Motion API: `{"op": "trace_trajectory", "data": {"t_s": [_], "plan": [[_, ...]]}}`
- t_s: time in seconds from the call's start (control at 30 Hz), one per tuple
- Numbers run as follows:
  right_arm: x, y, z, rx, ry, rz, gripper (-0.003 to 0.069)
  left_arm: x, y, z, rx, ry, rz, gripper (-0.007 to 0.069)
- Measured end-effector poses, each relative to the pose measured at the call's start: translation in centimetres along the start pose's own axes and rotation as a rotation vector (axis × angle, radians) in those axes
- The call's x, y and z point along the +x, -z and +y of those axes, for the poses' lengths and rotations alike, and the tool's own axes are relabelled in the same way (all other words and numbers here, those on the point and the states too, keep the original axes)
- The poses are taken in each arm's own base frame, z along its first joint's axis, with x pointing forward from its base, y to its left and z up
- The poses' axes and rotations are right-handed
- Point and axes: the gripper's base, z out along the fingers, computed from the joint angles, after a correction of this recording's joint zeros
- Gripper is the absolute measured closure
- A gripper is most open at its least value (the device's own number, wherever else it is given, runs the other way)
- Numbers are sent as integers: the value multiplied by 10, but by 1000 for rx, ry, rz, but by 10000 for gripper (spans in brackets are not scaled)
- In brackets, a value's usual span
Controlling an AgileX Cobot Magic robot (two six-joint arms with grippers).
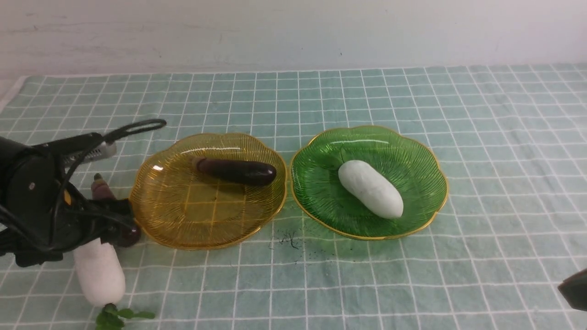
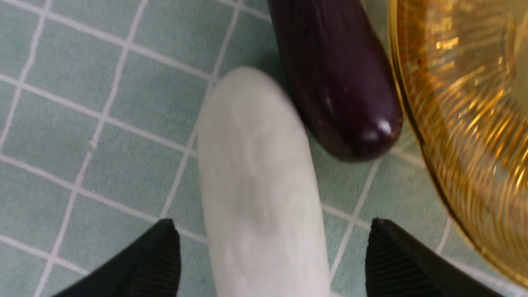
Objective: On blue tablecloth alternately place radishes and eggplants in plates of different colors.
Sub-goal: 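Pick up the white radish and place it on the plate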
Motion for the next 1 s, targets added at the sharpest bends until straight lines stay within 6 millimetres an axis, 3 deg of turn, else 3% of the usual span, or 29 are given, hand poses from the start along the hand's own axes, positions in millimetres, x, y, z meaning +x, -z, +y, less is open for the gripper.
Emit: {"op": "trace_trajectory", "data": {"t_s": [0.1,0.27,0.6,0.7,0.73,0.77,0.87,1.0], "plan": [[0,0,0,0,1,0,674,-9,2,7,16,75,-4,83],[0,0,0,0,2,0,674,-6,-2,11,23,84,65,83],[-2,0,0,4,2,-19,674,10,-57,4,-26,20,289,84],[-2,0,0,4,2,-19,674,12,-62,5,-43,14,319,101],[-2,0,0,4,2,-19,674,14,-63,5,-52,12,336,142],[-2,0,0,4,2,-19,674,14,-63,6,-60,7,348,175],[-2,0,0,4,2,-19,674,16,-55,10,-91,-10,376,179],[-2,0,0,4,2,-19,674,14,-23,23,-177,-78,365,179]]}}
